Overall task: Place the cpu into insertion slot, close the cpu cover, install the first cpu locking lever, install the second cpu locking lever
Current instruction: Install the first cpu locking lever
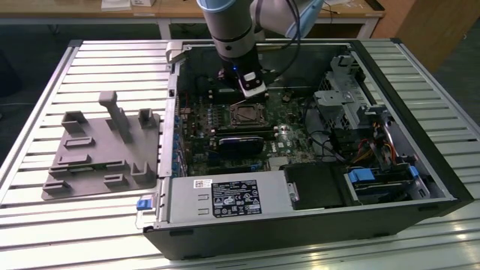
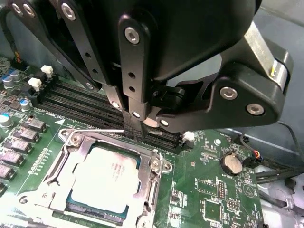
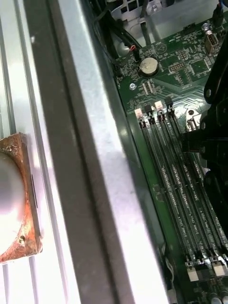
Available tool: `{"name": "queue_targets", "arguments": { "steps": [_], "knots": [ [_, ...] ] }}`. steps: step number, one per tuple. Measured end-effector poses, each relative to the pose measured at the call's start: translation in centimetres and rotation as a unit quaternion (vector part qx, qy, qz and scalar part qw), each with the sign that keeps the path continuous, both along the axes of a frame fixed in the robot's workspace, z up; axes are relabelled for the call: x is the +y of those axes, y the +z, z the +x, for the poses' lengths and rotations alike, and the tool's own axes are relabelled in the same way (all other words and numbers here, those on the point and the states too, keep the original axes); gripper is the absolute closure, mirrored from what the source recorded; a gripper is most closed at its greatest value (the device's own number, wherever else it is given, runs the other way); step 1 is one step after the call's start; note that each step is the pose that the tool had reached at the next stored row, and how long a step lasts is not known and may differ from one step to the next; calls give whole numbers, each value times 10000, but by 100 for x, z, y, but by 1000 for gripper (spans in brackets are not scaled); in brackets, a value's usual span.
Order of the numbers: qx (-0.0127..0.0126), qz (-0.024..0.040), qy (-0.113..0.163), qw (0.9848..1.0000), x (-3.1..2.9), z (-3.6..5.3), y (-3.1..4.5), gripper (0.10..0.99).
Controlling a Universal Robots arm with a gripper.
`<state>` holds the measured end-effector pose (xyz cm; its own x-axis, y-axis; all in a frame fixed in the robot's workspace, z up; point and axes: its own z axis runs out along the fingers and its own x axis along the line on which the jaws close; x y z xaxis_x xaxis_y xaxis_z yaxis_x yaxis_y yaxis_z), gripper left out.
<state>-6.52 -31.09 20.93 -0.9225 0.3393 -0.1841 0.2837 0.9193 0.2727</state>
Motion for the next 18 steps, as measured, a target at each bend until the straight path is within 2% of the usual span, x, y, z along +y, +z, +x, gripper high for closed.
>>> {"name": "queue_targets", "arguments": {
  "steps": [7, 18],
  "knots": [
    [-3, -13, -59, 10000, 35, -41, -2, 984],
    [-7, -84, -318, 9995, 69, -45, -17, 984]
  ]
}}
